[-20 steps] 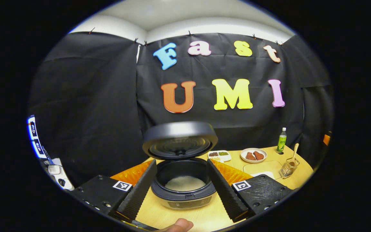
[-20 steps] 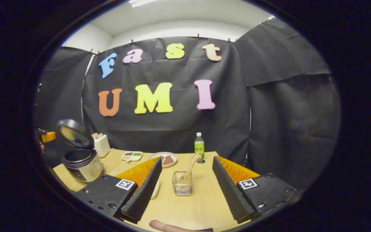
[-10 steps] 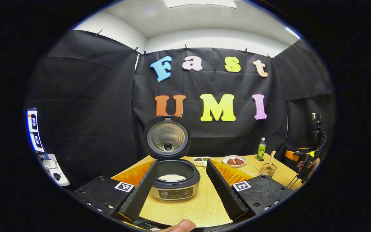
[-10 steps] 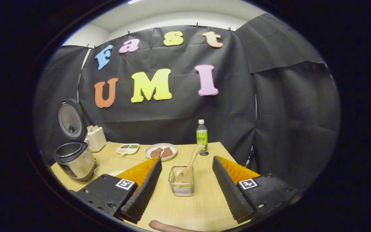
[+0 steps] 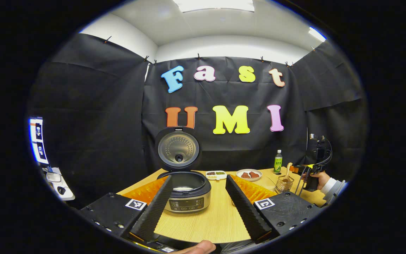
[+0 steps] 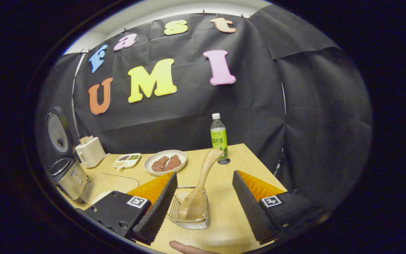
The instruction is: Close the left gripper, press the button to open the rice cooker; take a wooden spoon from the chopstick holder with the right hand, scoop a spoonful of rice and pour it into the rice cooker, then put the wooden spoon back into the chopstick holder.
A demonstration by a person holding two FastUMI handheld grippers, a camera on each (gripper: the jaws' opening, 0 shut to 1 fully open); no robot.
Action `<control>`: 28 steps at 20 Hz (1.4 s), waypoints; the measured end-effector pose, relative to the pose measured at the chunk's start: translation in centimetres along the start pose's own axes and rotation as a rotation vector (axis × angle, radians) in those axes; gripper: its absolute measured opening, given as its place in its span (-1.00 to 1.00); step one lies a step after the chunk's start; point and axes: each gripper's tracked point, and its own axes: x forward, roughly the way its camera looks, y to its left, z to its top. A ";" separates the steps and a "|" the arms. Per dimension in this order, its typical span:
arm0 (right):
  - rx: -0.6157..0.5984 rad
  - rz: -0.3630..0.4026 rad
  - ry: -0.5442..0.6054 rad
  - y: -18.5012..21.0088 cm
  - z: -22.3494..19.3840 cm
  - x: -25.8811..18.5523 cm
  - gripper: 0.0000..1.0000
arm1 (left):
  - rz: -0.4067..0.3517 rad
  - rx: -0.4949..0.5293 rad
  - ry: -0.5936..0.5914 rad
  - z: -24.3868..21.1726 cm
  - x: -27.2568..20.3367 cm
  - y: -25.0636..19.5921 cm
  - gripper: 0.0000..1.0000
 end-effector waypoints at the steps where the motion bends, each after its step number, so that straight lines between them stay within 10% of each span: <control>1: -0.001 -0.008 0.014 -0.6 -0.5 1.2 0.97 | -0.002 0.003 0.000 -0.3 -0.2 -0.2 0.92; 7: 0.085 0.004 0.067 -1.4 -0.6 6.7 0.70 | -0.003 0.012 0.031 -2.1 0.7 -0.7 0.92; 17: 0.087 0.112 0.070 2.3 1.7 5.0 -0.50 | 0.009 -0.003 0.060 -4.2 1.5 0.8 0.92; 28: -0.145 0.027 -0.116 6.7 8.7 -2.2 -0.63 | 0.005 -0.025 0.038 -4.3 -1.1 1.8 0.92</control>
